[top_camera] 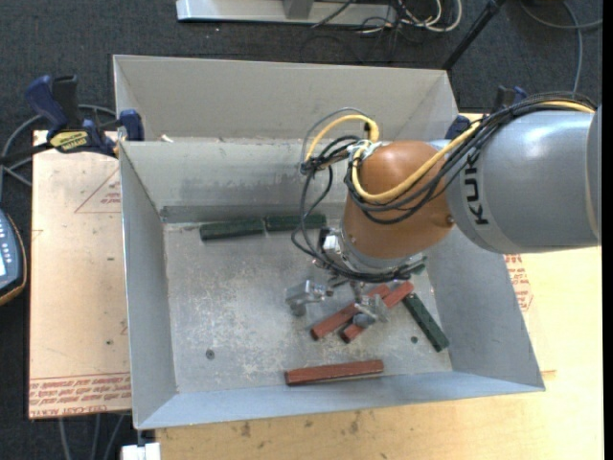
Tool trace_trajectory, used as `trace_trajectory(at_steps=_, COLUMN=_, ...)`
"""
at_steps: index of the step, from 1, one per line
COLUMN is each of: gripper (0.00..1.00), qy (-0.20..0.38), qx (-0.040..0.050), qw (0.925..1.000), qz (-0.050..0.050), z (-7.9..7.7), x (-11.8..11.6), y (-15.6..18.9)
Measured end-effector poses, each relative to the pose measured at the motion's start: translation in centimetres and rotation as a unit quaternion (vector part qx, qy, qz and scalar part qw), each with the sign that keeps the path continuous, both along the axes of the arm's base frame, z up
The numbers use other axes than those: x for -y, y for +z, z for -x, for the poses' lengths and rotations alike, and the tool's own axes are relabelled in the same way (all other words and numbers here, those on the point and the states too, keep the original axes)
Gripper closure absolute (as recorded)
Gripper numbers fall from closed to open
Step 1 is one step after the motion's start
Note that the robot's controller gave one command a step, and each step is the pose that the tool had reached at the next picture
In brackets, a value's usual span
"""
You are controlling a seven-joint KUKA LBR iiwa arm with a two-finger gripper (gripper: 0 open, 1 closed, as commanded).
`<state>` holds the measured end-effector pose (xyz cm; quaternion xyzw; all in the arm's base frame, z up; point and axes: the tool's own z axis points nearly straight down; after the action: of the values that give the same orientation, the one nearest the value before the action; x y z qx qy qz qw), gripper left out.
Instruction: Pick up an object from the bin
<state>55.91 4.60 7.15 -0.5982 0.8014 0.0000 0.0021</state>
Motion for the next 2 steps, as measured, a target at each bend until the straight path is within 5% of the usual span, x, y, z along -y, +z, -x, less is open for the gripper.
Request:
trace_trajectory(at_steps=1, gripper=1.00, qy=-0.002, qx=0.0020, qw=1.0000, qz=0.000, z=-0.1, x=0.2, y=0.1)
trace_trajectory(at_steps=2, gripper=1.00, qy=0.180, qx=0.0034, qw=0.9837, qz=0.000, z=-8.6, x=-1.0, y=12.0)
